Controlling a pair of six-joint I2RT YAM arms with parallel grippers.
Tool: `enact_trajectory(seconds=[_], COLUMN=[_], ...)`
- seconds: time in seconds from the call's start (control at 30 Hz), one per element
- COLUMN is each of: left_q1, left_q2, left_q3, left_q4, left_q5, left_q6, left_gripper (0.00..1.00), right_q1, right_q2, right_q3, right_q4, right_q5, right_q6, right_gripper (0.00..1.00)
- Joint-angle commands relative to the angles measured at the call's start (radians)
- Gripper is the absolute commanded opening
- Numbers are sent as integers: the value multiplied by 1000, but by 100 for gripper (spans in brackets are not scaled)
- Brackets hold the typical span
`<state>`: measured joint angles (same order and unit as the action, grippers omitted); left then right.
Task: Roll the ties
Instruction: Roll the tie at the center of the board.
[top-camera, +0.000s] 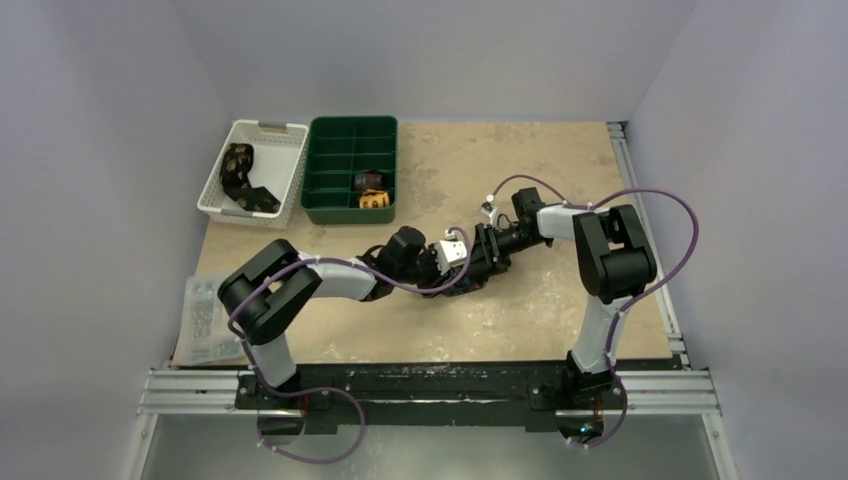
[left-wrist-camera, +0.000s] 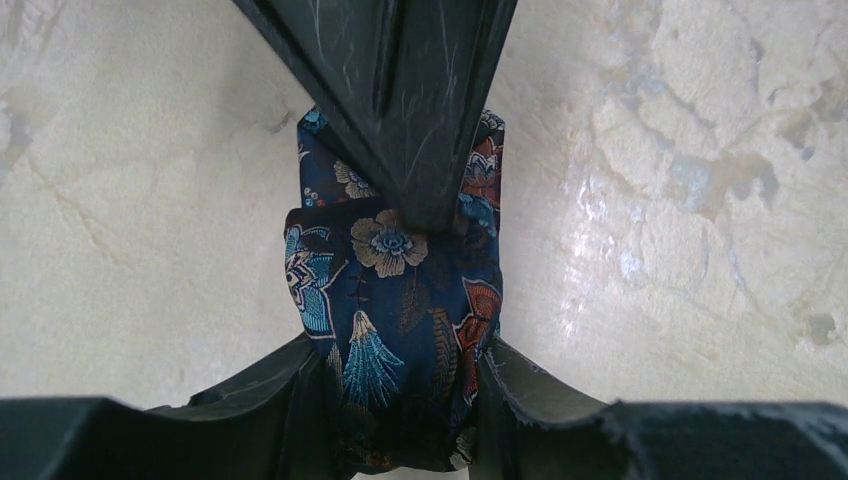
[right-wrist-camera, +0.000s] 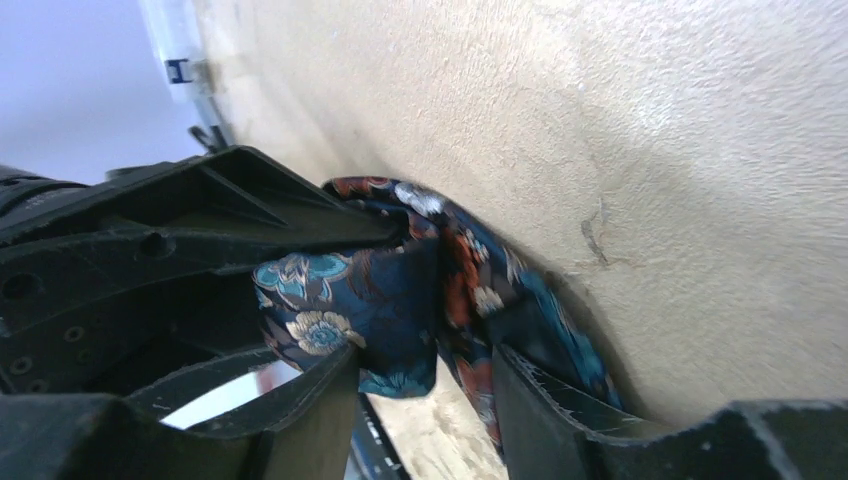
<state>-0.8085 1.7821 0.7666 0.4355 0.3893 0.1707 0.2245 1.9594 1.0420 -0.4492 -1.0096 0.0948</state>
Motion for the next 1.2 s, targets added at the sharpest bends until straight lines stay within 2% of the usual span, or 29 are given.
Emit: enact_trajectory(seconds=[0.0,0.13,0.33,0.6,0.67,0.73,0.77,0.8,0.93,1.17], left_q1=[-10,-28,-46,-46,-47,-45,-44,-42,9,48], left_q2=[-71,-51,-10,29,37,37,31,21,-36,-126], left_q3=[36,92,169,230,240,244,239,229,168,0], left_q4=[-267,-392,-509,-593,-600,-598,-590,-578,-470,-84], left_q5=[-107,-121,-116,-103,-105,-106,-106,-95,13,110], left_q6=[69,124,167,163,158,145,137,131,91,-6], left_gripper=[18,19,24,27,28,29,31,34,46,65], right_q1=[9,11,69,102,116,118,117,118,97,48], right_q2=[-114,-163,-136,-57,-51,-46,-41,-30,12,33], right_q3=[18,-5,-21,6,7,9,8,12,3,-23], right_q4=[-26,4,144,143,131,118,111,96,82,100], right_q5=[139,90,44,11,6,13,19,31,59,55], right_q6=[-70,-26,80,75,55,25,12,-14,-55,-78], right_gripper=[51,51,53,51,42,19,5,0,0,0])
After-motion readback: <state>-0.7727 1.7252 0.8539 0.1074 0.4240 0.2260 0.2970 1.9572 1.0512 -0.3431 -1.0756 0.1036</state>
